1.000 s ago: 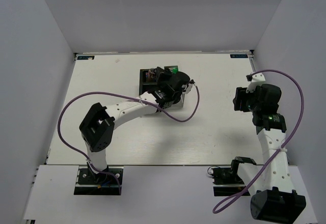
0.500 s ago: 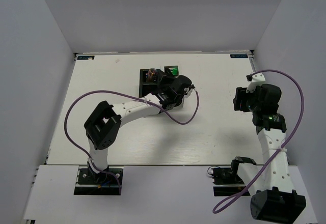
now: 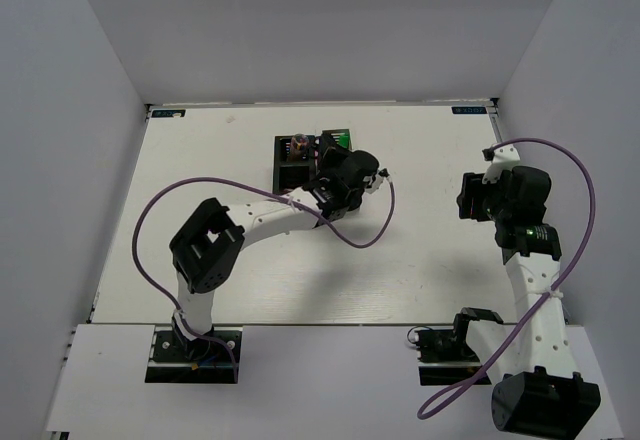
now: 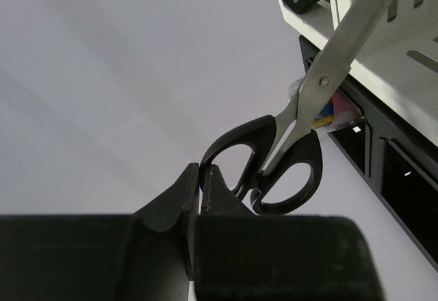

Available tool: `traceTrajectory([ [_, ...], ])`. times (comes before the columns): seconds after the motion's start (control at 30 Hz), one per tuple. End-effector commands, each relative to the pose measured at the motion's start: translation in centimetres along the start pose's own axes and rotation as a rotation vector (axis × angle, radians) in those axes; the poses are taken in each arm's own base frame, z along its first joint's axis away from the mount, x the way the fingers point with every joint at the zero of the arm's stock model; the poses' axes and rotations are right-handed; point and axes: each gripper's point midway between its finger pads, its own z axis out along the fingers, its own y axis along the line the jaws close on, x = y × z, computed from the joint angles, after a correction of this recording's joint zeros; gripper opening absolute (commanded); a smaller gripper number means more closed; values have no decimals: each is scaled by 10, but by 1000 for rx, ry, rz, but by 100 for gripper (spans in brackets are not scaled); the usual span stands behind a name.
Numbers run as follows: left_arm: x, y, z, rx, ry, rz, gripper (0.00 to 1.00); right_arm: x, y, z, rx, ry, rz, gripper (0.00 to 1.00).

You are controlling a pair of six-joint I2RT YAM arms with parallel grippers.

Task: Sort the stationery into containers
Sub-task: Place the scissors in the storage box.

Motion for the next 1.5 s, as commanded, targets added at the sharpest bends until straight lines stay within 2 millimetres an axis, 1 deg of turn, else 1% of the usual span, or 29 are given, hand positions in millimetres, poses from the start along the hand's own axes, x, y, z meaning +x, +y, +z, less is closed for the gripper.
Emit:
traceTrajectory([
  [0.0,-9,7,-2,-40,-30,-9,0,-10,-3,-3,18,-40,6,62],
  [0.17,-9,1,1,-33,-22,34,0,-10,-3,-3,18,-39,7,62],
  [0.3,-8,-1,1,-34,-22,45,0,-9,-4,-2,19,-37,7,62],
  [0.37,-5,2,0,-35,-17,47,0,-9,-4,-2,19,-37,8,62],
  [0.4,-1,4,0,-38,-8,38,0,-11,-4,-3,19,-41,5,62],
  [0.5,4,4,-2,-36,-6,37,0,-10,-4,-2,20,-42,8,62],
  [0.63,8,6,-5,-36,-4,36,0,-10,-3,-3,17,-44,9,62],
  [0.77,9,0,-5,-24,-7,55,0,-9,-3,-3,18,-39,10,62],
  [0.97,10,1,-5,-30,-5,50,0,-10,-3,-2,15,-41,10,62],
  [1.03,5,-1,-4,-30,-12,54,0,-10,-3,-3,15,-42,10,62],
  [1.07,6,-1,-4,-32,-9,50,0,-11,-3,-3,17,-45,9,62],
  [1.13,5,-2,-2,-33,-9,50,8,-9,-3,-3,16,-41,11,62],
  [1.2,1,-3,-2,-41,-12,45,23,-10,-3,-3,17,-44,9,62],
  [1.27,1,-1,-2,-45,-14,43,30,-10,-3,-2,17,-42,10,62],
  [1.33,1,2,-3,-52,-16,34,41,-10,-4,-3,19,-47,9,62],
  [1.43,2,3,-2,-60,-12,24,52,-10,-4,-2,18,-42,10,62],
  [1.47,1,4,-3,-62,-13,23,52,-9,-4,-2,18,-42,10,62],
])
